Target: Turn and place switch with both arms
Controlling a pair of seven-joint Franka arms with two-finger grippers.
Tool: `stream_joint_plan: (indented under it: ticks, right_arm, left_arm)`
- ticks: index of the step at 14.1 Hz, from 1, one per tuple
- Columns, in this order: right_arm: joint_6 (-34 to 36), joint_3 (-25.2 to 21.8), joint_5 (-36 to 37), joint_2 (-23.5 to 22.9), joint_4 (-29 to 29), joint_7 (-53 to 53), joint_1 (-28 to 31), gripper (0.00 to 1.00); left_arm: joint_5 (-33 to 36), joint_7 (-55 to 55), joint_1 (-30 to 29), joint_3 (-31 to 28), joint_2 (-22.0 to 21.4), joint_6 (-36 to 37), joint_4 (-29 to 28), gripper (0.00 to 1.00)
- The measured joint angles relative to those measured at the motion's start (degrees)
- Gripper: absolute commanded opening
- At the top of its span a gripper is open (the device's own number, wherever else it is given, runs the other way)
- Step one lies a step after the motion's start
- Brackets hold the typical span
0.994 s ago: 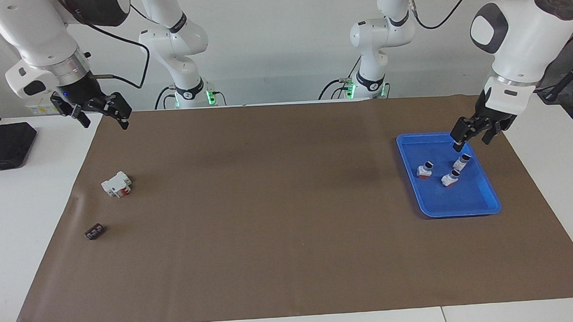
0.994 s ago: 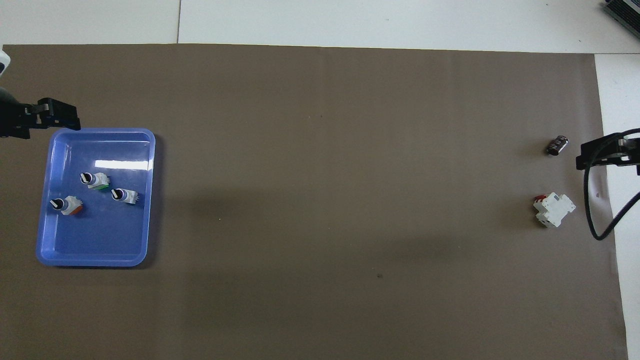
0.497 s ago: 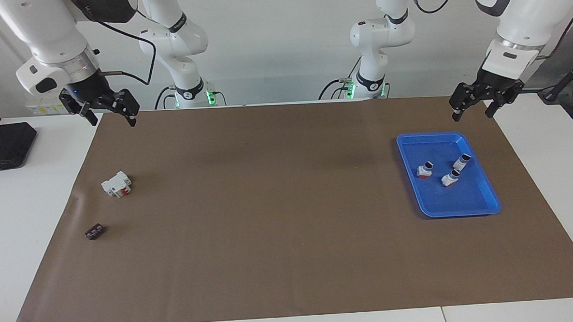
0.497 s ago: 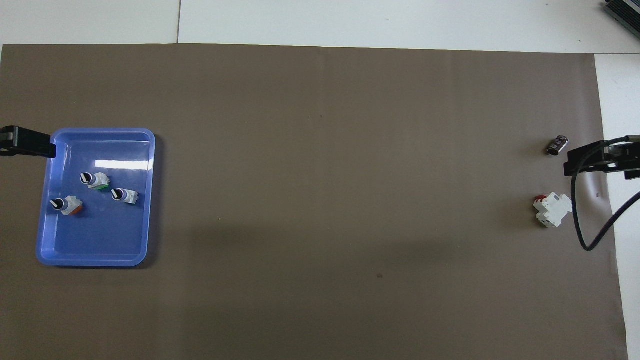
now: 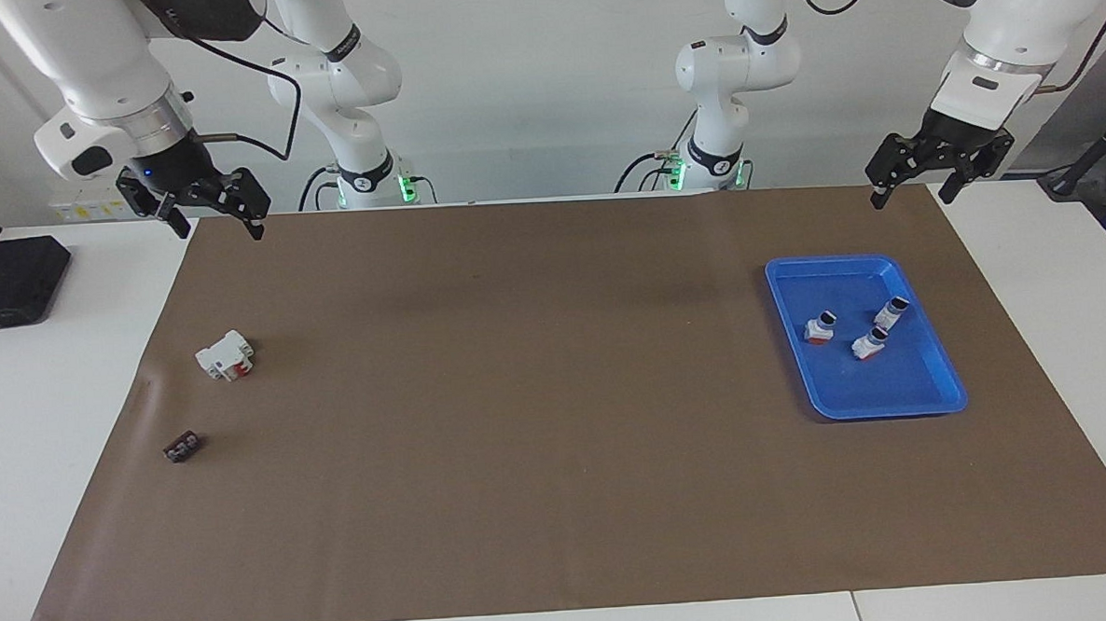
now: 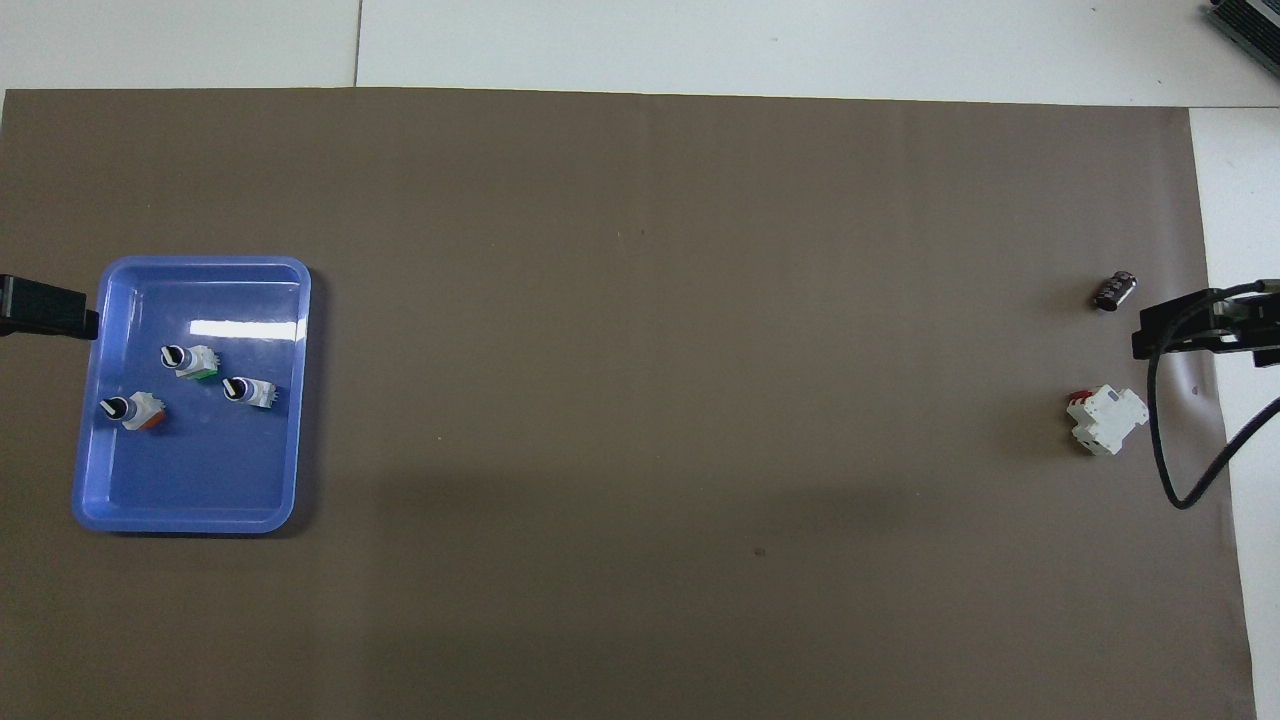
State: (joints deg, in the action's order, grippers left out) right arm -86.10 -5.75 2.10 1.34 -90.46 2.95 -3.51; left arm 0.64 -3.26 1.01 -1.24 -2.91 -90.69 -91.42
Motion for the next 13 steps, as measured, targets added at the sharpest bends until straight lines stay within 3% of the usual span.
stream_joint_plan:
  ticks: [13]
  right_arm:
    - [-0.1,0.0,0.0,0.1,0.0,0.0,-0.2,1.00]
  left_arm:
    - [-2.1,-0.1,0.0,0.2,0.0,-1.0,0.0,1.00]
